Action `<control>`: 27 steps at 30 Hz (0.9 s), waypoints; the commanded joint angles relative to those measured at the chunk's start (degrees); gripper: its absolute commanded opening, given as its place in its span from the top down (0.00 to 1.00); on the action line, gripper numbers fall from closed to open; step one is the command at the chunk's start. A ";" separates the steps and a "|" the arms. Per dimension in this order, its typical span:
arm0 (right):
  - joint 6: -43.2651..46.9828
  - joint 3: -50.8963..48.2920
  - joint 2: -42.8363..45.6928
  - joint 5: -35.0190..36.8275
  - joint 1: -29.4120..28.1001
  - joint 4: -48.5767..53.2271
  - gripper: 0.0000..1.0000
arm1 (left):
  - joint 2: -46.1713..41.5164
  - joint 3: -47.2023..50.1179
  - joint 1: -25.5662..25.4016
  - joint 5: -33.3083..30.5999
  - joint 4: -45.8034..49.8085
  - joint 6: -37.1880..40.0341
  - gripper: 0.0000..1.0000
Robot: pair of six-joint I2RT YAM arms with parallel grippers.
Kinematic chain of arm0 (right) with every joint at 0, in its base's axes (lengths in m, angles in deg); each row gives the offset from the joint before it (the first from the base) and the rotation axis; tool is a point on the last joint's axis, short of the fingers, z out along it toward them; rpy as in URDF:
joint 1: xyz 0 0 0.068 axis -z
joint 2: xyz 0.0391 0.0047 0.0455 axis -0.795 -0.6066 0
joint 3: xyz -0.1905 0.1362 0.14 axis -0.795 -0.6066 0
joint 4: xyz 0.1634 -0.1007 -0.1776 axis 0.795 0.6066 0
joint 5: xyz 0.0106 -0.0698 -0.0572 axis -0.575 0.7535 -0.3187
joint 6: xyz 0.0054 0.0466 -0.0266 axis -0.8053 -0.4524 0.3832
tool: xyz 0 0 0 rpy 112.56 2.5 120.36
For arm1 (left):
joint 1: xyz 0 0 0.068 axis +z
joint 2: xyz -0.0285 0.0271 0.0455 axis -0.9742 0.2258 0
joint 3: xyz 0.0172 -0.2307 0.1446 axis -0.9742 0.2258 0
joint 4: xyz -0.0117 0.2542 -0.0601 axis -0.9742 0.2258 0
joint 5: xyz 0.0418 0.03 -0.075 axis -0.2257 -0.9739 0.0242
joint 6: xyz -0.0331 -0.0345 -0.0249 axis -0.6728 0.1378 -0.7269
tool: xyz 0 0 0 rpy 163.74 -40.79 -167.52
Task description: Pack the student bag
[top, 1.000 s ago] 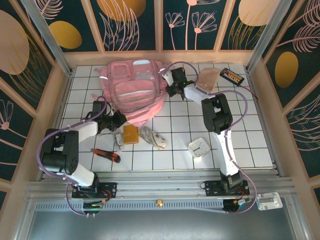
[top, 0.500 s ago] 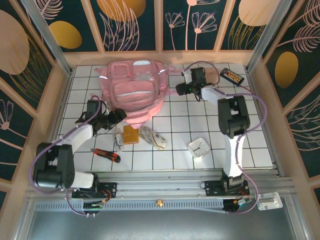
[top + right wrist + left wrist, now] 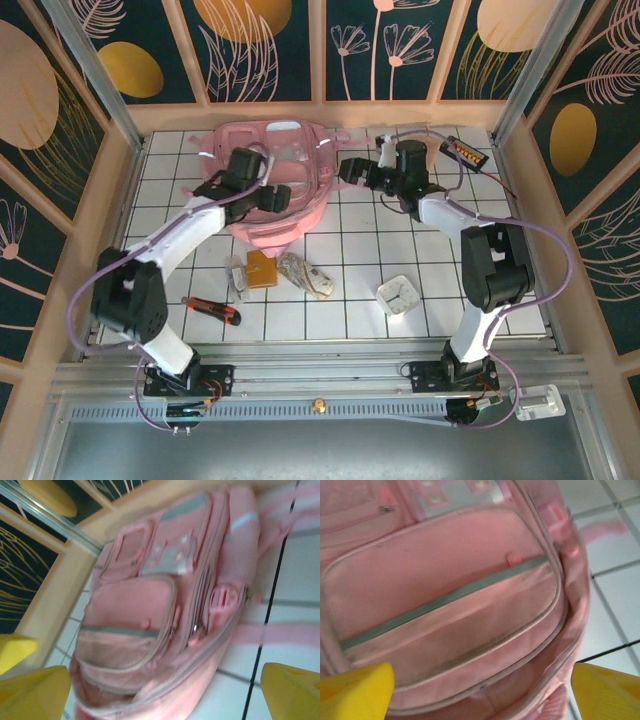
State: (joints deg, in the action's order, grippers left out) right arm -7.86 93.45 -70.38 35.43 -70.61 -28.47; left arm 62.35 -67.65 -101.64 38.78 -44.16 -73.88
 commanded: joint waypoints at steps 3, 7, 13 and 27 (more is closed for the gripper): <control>-5.15 -3.75 2.00 -4.70 -0.75 -1.65 0.03 | 9.15 -7.56 -3.02 -8.29 6.39 18.59 0.10; -5.76 -6.56 3.65 -5.87 -0.97 -2.96 0.04 | 14.94 -13.70 -3.35 -10.21 7.66 20.78 0.10; -6.04 -8.75 4.50 -6.46 -1.95 -3.41 0.05 | 21.95 -20.90 -3.44 -11.83 9.65 22.85 0.11; -2.63 -10.76 7.70 -3.81 -2.40 -0.77 0.05 | 31.11 -28.25 -3.38 -11.24 13.98 23.76 1.00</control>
State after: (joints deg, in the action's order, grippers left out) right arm -12.67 83.68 -65.66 30.36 -72.64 -29.19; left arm 91.80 -94.78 -106.69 30.43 -30.76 -49.03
